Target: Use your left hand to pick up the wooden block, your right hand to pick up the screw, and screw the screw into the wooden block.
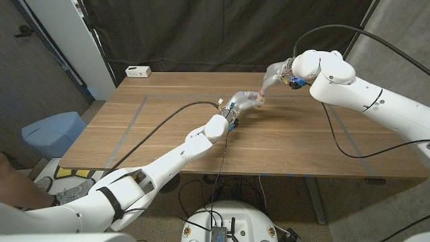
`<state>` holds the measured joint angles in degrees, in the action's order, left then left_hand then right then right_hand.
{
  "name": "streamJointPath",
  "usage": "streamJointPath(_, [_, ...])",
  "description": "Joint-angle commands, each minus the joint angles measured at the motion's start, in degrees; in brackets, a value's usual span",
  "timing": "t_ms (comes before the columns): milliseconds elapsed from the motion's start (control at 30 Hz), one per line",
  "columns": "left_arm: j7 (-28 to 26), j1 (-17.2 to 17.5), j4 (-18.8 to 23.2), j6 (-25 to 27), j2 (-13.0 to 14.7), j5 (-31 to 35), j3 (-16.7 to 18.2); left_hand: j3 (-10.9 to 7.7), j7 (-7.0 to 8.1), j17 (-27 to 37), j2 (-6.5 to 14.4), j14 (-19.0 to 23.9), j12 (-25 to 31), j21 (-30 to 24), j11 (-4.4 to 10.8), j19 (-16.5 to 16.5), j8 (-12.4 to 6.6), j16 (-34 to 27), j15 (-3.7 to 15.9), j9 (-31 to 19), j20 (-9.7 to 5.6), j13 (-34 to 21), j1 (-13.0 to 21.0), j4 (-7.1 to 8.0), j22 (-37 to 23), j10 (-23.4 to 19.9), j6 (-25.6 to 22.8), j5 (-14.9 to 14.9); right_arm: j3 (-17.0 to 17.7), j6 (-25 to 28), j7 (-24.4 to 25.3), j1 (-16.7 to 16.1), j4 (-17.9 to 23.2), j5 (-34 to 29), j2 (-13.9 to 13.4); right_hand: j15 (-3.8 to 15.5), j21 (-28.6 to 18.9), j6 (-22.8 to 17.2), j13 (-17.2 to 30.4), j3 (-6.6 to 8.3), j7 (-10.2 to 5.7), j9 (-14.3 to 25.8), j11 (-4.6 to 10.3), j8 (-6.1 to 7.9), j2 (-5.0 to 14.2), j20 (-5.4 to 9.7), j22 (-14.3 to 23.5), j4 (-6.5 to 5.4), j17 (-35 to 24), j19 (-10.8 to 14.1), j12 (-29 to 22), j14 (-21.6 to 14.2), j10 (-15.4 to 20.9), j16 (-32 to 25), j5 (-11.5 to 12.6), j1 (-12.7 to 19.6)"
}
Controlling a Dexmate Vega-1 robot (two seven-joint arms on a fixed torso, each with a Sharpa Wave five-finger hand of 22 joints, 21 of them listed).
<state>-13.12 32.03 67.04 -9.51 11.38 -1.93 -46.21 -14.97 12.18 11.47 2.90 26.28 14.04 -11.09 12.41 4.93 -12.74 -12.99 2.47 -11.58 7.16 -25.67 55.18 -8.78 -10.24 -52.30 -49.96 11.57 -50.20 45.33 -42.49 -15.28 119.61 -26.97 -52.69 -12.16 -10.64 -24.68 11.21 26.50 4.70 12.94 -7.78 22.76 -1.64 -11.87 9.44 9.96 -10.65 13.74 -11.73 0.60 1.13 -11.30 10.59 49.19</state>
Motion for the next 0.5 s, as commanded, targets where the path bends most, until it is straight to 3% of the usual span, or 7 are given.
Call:
streamJointPath(33, [0.3, -0.4, -0.6, -0.3, -0.2, -0.2, -0.1, 0.02, -1.41, 0.2, 1.3, 0.4, 0.5, -0.5, 0.17, 0.4, -0.40, 0.1, 5.62, -0.3, 0.19, -6.1, 0.3, 0.38, -0.1, -0.6, -2.0, 0.5, -0.3, -0.4, -0.5, -0.5, -0.8, -1.8, 0.9, -0.20, -0.5, -0.8, 0.2, 0.29, -0.08, 0.2, -0.24, 0.60, -0.19, 0.02, 0.3, 0.05, -0.2, 0.6, -0.2, -0.6, 0.5, -0.3, -0.1, 0.6])
streamJointPath(500, [0.5, -0.7, -1.1, -0.6, -0.6, -0.1, -0.3, 0.01, -1.41, 0.2, 1.4, 0.4, 0.4, -0.5, 0.17, 0.4, -0.38, 0.1, 5.63, -0.3, 0.24, -6.2, 0.4, 0.39, -0.1, -0.5, -2.0, 0.5, 0.1, -1.5, 0.0, -1.5, -0.9, -3.4, 1.3, -0.22, -0.6, -2.6, 0.2, 0.52, -0.89, 0.8, 0.02, 1.80, -0.20, 0.05, 0.3, -0.02, -0.2, 1.2, -0.2, -1.1, 1.1, -0.4, -0.1, 1.8])
